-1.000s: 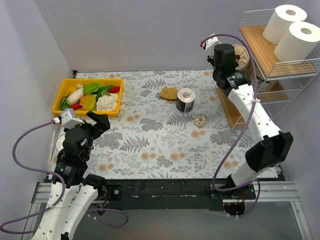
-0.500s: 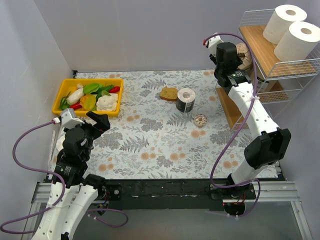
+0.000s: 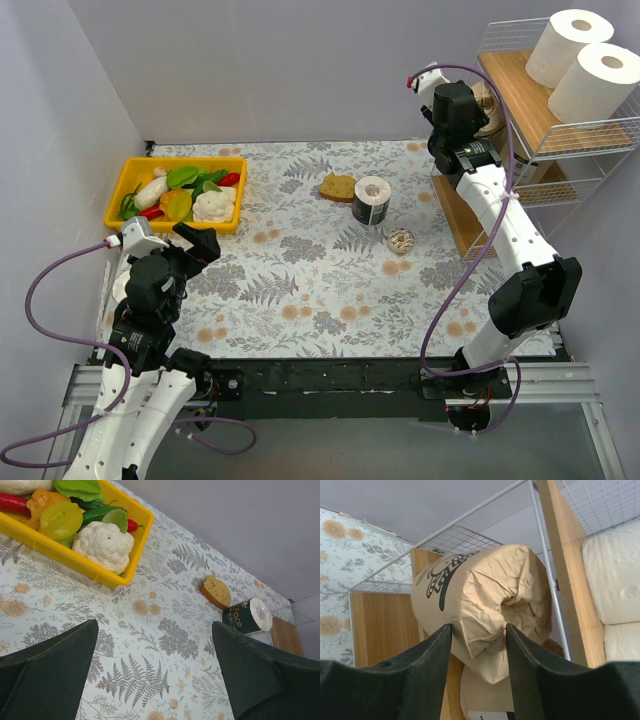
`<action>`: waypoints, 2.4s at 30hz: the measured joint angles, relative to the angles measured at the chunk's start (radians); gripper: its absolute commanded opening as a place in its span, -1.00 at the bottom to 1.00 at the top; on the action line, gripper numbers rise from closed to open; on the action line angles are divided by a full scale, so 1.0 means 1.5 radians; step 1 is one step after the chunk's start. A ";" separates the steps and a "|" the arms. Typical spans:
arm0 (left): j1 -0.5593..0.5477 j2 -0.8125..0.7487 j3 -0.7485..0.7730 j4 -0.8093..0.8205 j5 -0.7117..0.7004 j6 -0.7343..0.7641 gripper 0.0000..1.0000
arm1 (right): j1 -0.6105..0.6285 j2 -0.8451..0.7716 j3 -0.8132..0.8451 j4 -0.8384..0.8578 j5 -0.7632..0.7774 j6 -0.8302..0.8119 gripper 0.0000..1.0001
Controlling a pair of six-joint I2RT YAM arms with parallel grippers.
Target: Place and organize the paper towels onto the shelf
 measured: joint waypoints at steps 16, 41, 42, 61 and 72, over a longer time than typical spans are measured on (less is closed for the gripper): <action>0.000 0.000 0.000 0.000 0.000 0.001 0.96 | 0.012 0.000 0.000 0.053 0.085 -0.060 0.03; 0.000 -0.003 0.000 0.000 0.000 0.002 0.96 | -0.001 0.119 -0.055 0.241 0.064 -0.146 -0.07; 0.000 -0.003 0.000 0.000 0.000 0.002 0.96 | -0.008 0.119 -0.059 0.243 0.068 -0.146 -0.07; 0.000 0.006 0.000 0.001 0.003 0.002 0.96 | -0.028 0.072 -0.119 0.207 0.107 -0.072 -0.07; 0.000 0.010 0.000 0.006 0.003 0.002 0.96 | 0.107 0.025 -0.072 0.054 0.027 0.090 0.04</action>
